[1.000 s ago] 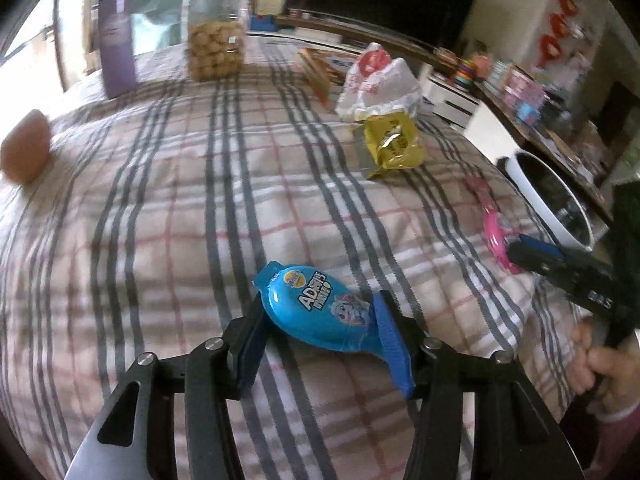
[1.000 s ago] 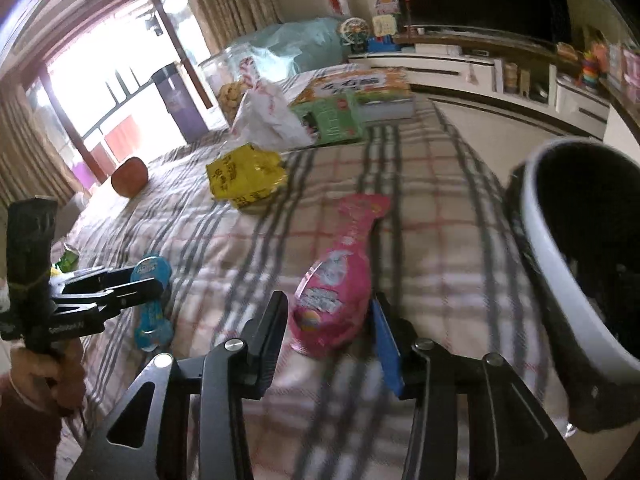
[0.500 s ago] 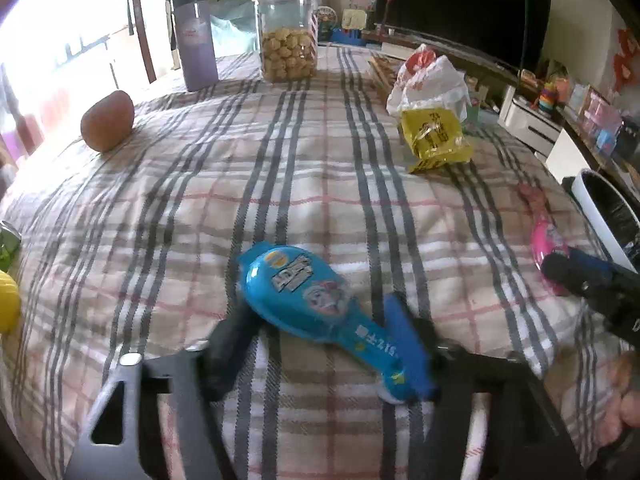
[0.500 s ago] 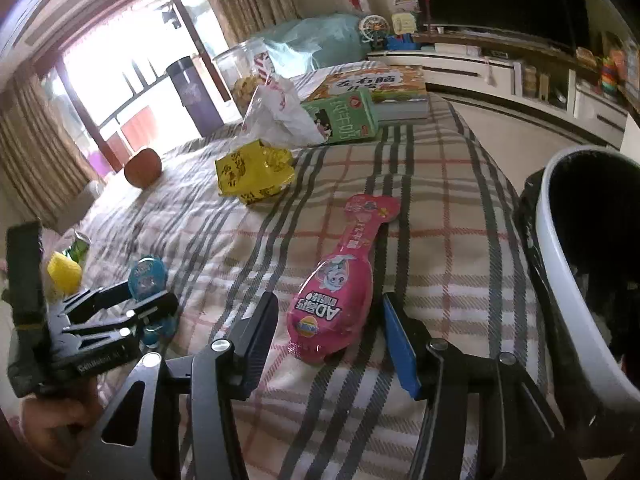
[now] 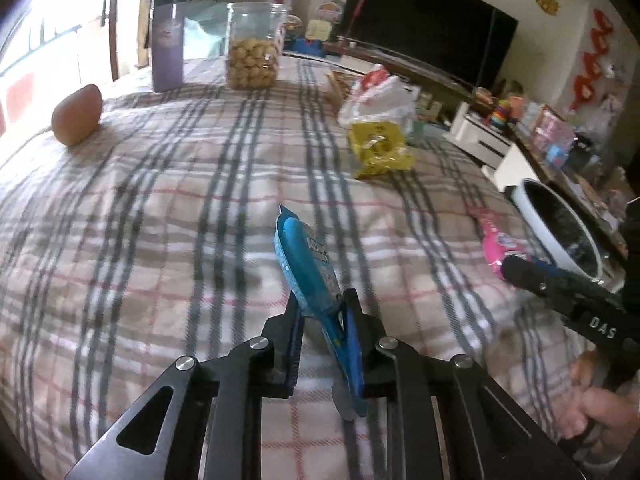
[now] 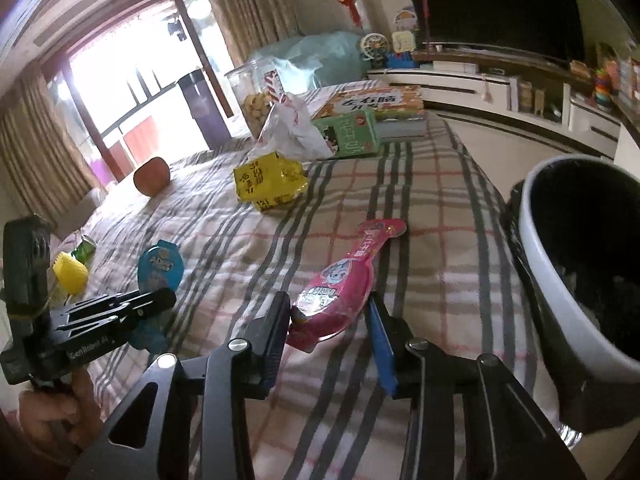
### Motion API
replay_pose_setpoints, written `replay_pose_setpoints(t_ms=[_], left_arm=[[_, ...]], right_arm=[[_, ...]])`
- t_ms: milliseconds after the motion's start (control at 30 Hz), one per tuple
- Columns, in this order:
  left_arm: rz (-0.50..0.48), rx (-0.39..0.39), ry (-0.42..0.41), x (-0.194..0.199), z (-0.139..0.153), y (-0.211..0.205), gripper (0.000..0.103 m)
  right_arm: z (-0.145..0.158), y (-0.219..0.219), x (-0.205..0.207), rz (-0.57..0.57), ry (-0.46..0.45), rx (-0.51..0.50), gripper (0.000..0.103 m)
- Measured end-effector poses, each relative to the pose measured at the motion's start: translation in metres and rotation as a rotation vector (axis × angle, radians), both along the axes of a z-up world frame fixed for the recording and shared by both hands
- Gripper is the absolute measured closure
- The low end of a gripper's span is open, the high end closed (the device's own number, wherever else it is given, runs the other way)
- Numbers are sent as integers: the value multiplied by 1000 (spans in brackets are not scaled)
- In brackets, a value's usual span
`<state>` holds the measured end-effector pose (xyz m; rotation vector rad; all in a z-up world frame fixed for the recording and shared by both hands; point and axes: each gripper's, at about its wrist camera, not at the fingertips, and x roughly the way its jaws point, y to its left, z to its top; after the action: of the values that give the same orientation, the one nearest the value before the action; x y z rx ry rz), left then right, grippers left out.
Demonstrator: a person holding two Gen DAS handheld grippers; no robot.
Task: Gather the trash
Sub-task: 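Carry the blue candy toy and pink bottle in both tools over the bin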
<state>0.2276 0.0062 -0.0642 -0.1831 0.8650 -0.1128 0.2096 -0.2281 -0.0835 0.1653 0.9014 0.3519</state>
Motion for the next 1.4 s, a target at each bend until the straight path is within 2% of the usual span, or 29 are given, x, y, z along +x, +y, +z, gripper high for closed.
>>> replay_pose_setpoints(t_ms=[167,333,467,500,533,833,1067,1400], left_arm=[[-42,-38,12,-7,-3,0,86],[-58,-61,17,-8,-4,1,86],[-61,-72,23,-7,-5,-4,86],[-61,-74,24,-8,-5,-5,87],[-66,-77,24,-8,-4,-7,87],[-135,-68,2,-13,12,-39,87],[-211,-55,-15,-8,23,-71,87],[-280,-14,-22,3,30,-113,87]], right_arm=[[-7,-6,-6,-19,72,16,61],[-2,-10,-3,-80,70,25,47],[-9,-3,5,-92,72,-11,47],[-9,1,4,-89,66,-35,52],[-8,4,2,-81,59,-56,61],[14,-12,-20,-64,-8,21,62],[36,-39,-31,-109,-49,59,62],[50,-76,-44,-168,-73,71,62]])
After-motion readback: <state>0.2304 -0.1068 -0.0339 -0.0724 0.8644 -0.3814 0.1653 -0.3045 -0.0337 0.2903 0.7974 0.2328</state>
